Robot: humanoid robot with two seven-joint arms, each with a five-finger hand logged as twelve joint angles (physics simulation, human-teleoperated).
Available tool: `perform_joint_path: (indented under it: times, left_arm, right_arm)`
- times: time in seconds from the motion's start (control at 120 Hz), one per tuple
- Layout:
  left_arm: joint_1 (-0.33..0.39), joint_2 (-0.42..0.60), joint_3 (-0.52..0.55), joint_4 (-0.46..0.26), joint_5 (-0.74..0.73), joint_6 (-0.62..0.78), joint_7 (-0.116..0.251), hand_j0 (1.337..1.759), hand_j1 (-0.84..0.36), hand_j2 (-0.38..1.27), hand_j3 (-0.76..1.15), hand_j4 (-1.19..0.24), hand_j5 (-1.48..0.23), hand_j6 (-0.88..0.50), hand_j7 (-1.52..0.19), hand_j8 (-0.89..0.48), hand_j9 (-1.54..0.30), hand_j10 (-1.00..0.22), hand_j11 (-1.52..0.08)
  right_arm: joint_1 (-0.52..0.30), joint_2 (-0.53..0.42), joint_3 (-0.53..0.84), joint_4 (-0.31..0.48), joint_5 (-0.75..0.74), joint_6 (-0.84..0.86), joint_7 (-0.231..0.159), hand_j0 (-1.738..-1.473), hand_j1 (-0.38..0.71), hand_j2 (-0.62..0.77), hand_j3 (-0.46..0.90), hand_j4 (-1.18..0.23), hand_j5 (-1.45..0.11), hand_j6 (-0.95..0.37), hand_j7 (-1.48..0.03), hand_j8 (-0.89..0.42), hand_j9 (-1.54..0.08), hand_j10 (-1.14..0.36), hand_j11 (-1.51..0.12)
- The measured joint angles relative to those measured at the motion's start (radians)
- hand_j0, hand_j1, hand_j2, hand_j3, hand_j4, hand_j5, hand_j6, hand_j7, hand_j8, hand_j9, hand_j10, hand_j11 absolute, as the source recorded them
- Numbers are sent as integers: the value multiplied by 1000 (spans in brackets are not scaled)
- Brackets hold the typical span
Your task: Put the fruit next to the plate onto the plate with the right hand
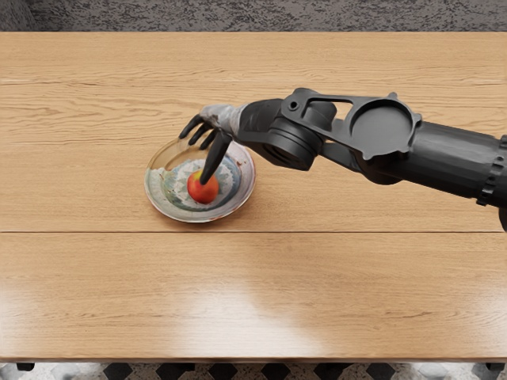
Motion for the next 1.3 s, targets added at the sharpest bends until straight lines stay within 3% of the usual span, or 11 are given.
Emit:
perform_joint_path:
  times: [0.217,0.392,0.467,0.608,0.783,1.0,1.3]
  left_arm:
    - [0,0,0,0,0,0,0,1658,74,46,0,-230,-299,-230,-299,-230,-299,-230,-299]
    - [0,0,0,0,0,0,0,1658,74,46,0,-230,-299,-230,-299,-230,-299,-230,-299]
    - [0,0,0,0,0,0,0,1658,74,46,0,-230,-299,-230,-299,-230,-299,-230,-299]
    - [0,0,0,0,0,0,0,1658,74,46,0,-230,-299,-230,-299,-230,-299,-230,-299]
    - [0,0,0,0,0,0,0,1658,74,46,0,-230,-299,-230,-299,-230,-299,-230,-299]
    - [0,0,0,0,0,0,0,1658,73,46,0,-230,-299,-231,-299,-230,-299,-230,-299]
    - [0,0,0,0,0,0,0,1658,73,46,0,-230,-299,-231,-299,-230,-299,-230,-299]
  right_arm:
    - [-4,-17,47,11,11,-1,-2,-1658,-177,8,0,-150,-197,-141,-195,-135,-198,-147,-197]
    - [-61,-160,191,149,153,108,-1,-1658,-246,-1,0,-89,-116,-86,-115,-83,-116,-87,-116]
    - [-103,-235,259,196,245,196,-1,-1658,-263,-3,0,-74,-97,-72,-96,-70,-97,-73,-97]
    - [-262,-370,440,237,350,412,-2,-1658,-282,-6,0,-57,-75,-56,-74,-55,-75,-57,-74]
    - [-383,-566,514,253,551,633,-1,-1658,-293,-7,0,-47,-62,-47,-61,-46,-62,-47,-62]
    - [-494,-780,528,257,746,692,0,-1658,-299,-7,0,-42,-55,-41,-55,-41,-55,-42,-55]
    - [-569,-924,524,272,836,700,0,-1658,-302,-7,0,-37,-51,-36,-52,-37,-52,-38,-52]
